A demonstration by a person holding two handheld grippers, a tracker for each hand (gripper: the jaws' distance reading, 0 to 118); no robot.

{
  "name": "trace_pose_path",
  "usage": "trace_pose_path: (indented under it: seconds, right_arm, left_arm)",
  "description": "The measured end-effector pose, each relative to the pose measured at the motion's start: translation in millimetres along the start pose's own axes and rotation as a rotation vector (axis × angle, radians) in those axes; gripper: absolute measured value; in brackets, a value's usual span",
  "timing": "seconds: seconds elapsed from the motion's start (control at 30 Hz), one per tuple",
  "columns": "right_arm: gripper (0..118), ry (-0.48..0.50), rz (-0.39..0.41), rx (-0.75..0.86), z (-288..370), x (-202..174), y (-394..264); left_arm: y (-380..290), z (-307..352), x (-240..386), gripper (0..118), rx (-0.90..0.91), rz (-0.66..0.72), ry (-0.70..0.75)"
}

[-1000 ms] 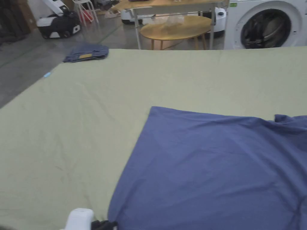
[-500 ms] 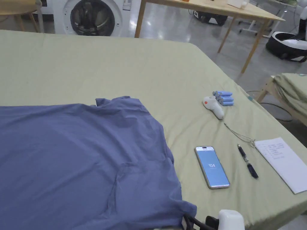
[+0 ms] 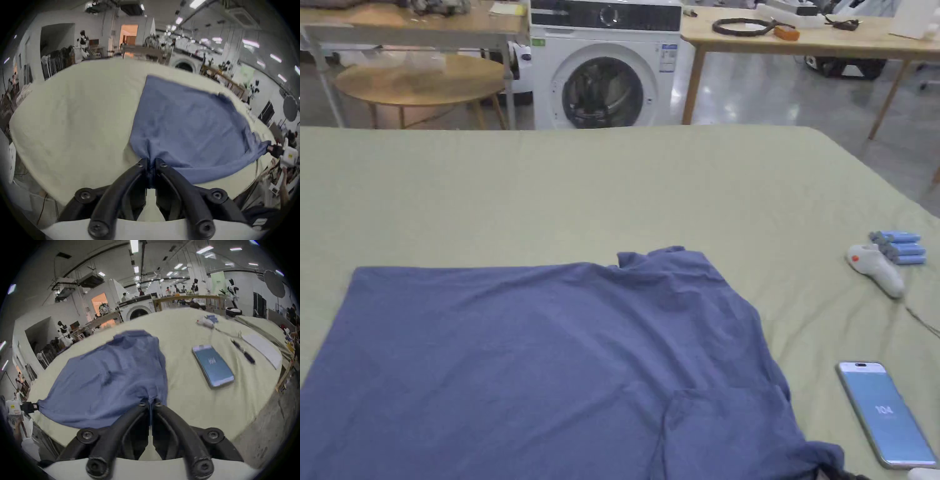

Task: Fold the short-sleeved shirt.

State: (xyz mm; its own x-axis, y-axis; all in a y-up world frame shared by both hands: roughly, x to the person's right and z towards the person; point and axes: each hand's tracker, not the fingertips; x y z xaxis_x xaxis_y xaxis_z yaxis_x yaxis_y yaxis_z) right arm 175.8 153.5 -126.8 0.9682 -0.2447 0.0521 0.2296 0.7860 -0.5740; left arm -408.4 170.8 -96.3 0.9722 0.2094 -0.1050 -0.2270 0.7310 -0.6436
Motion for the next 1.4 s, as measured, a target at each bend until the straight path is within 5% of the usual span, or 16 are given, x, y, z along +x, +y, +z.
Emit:
trace_pose_path:
  seconds: [0.3, 0.47, 0.5, 0.57, 0.6, 0.93, 0.97, 1.07, 1.13, 1.27, 1.4]
  right_arm:
    - [2, 0.01, 0.023, -0.003, -112.3, -14.7, 109.9]
    - [2, -0.06, 0.153, -0.08, -171.4, -26.3, 120.8]
    - [7, -0.064, 0.171, -0.079, -178.2, -26.7, 118.3]
    - [52, -0.117, 0.22, -0.098, -187.5, -27.1, 112.6]
    - [56, -0.114, 0.21, -0.102, -189.1, -25.7, 110.7]
    - [54, -0.005, 0.237, 0.125, -99.8, -36.6, 108.0]
    - [48, 0.003, 0.237, 0.148, -84.9, -42.5, 104.5]
    - [14, 0.032, 0.256, 0.173, -54.6, -53.2, 90.1]
    - [0, 0.026, 0.282, 0.178, -41.5, -62.9, 75.7]
    - [0, 0.055, 0.289, 0.143, -22.0, -76.2, 45.1]
    - [0, 0.062, 0.291, 0.125, -18.0, -88.8, 29.0]
  left_arm:
    - [121.8, -101.9, -18.6, 3, 0.083, -0.06, -0.065]
    - [151.5, -166.0, -7.0, 3, 0.024, -0.083, -0.04]
    - [151.3, -173.5, -5.9, 11, 0.012, -0.07, -0.031]
    - [148.9, -182.1, -5.4, 49, 0.0, -0.048, -0.032]
    - [146.5, -181.8, -6.4, 49, 0.015, -0.051, -0.029]
    - [134.6, -60.0, 15.6, 50, 0.333, -0.144, -0.138]
    - [129.2, -45.7, 19.0, 44, 0.361, -0.159, -0.151]
    - [108.2, -16.0, 28.5, 0, 0.368, -0.21, -0.178]
    - [92.8, -2.9, 34.9, 0, 0.32, -0.208, -0.15]
    - [56.5, 8.7, 27.8, 0, 0.293, -0.092, -0.194]
    - [50.5, -2.8, 26.1, 0, 0.225, -0.131, -0.133]
